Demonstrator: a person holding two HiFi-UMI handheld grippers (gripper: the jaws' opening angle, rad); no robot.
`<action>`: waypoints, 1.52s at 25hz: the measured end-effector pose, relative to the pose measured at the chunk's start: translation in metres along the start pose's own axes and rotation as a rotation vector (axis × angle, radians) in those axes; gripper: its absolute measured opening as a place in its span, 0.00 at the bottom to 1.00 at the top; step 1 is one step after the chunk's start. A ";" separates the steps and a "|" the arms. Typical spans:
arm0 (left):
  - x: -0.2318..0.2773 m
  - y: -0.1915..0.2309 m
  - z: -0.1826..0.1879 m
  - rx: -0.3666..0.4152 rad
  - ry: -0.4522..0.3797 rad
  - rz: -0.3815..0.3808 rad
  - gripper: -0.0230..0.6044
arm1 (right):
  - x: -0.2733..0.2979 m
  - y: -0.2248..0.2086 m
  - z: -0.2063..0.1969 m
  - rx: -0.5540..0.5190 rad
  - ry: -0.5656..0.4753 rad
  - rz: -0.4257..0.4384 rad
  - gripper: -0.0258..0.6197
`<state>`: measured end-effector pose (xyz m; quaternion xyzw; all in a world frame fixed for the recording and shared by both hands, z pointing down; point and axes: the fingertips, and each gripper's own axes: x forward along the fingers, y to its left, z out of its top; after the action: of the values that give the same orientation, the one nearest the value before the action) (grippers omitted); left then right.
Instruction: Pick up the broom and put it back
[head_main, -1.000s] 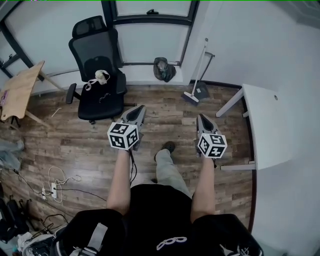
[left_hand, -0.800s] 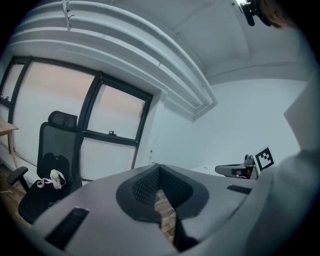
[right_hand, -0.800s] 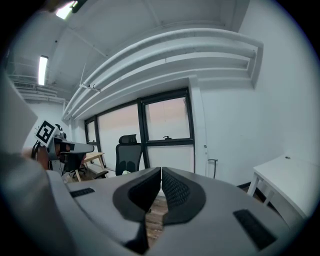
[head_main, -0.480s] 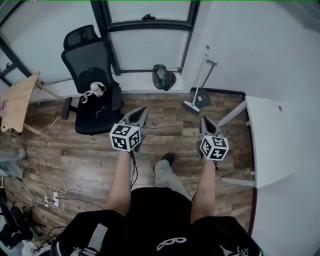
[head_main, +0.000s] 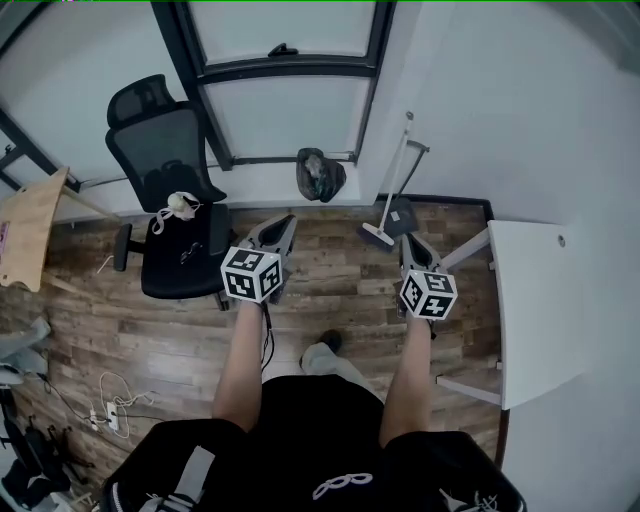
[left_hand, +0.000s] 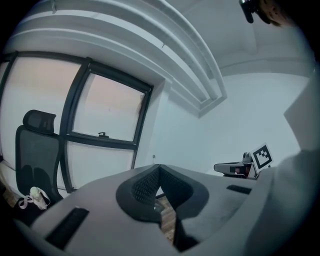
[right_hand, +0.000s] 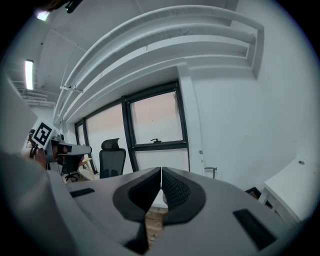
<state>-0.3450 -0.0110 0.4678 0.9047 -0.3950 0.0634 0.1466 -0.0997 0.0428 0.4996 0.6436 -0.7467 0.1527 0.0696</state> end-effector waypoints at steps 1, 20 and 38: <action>0.011 0.001 0.004 0.003 0.000 -0.003 0.07 | 0.007 -0.006 0.003 0.001 0.001 -0.001 0.08; 0.143 -0.033 0.025 0.054 0.058 -0.104 0.07 | 0.043 -0.111 0.024 0.058 -0.011 -0.083 0.08; 0.188 -0.098 0.013 0.099 0.100 -0.238 0.07 | -0.019 -0.168 0.013 0.086 -0.019 -0.226 0.08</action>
<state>-0.1448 -0.0830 0.4774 0.9469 -0.2737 0.1099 0.1279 0.0695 0.0351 0.5050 0.7276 -0.6627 0.1695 0.0515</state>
